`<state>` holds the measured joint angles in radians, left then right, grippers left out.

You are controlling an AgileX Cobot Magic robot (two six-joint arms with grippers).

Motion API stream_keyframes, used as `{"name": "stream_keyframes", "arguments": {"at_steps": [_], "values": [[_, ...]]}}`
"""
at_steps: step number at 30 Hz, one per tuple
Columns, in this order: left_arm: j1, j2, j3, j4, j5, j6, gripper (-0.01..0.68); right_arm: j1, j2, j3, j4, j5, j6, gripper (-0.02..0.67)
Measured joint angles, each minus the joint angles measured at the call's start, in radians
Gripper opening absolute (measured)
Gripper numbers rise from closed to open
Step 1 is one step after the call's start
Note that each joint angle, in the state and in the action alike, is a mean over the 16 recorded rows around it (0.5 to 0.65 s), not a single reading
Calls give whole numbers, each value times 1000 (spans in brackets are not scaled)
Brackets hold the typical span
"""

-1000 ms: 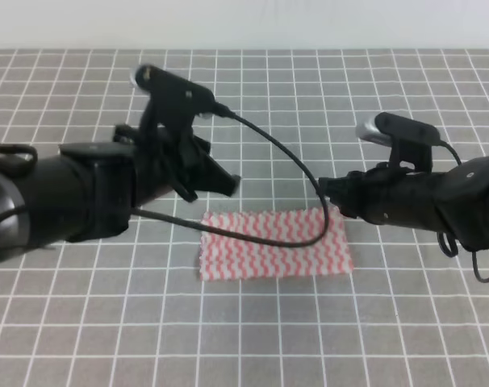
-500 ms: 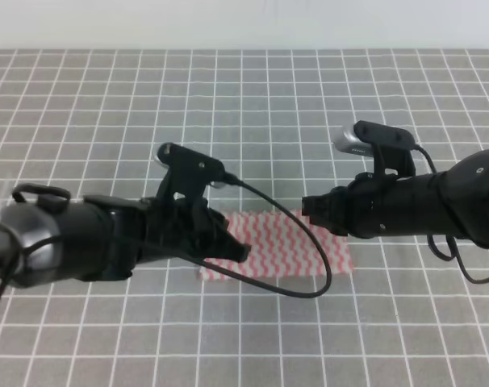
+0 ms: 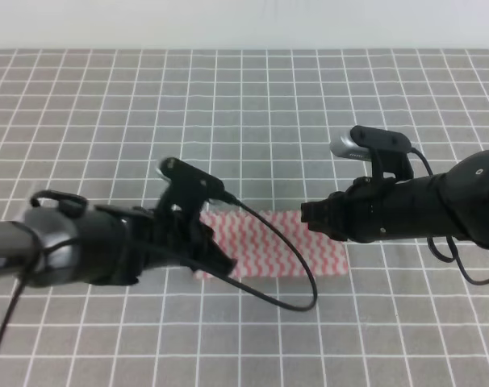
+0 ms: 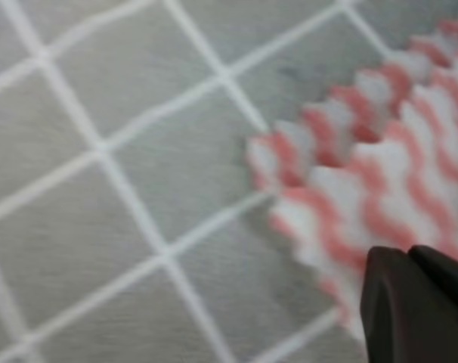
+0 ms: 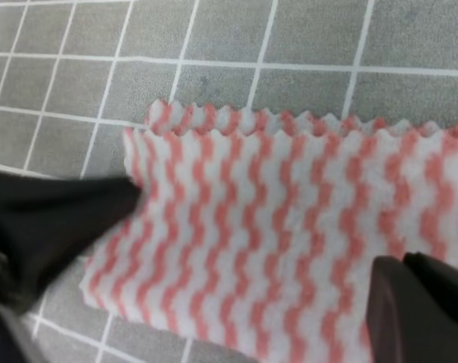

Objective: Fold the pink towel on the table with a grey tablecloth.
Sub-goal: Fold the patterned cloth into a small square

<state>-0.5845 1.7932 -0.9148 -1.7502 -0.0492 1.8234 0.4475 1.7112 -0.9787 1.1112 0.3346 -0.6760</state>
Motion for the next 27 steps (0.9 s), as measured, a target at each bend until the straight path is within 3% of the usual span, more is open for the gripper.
{"name": "stream_keyframes", "arguments": {"at_steps": [8, 12, 22, 27], "values": [[2, -94, 0, -1, 30, -11, -2, -6, 3, 0, -37, 7, 29, -15], [20, -117, 0, -3, 119, -68, -2, -22, 3, 0, -103, 29, 99, -15], [157, -50, 2, 18, 447, -269, -2, -72, 0, 0, -300, 105, 300, -11], [223, -5, 1, 51, 564, -333, -2, -82, 8, -17, -337, 130, 338, 34]]}}
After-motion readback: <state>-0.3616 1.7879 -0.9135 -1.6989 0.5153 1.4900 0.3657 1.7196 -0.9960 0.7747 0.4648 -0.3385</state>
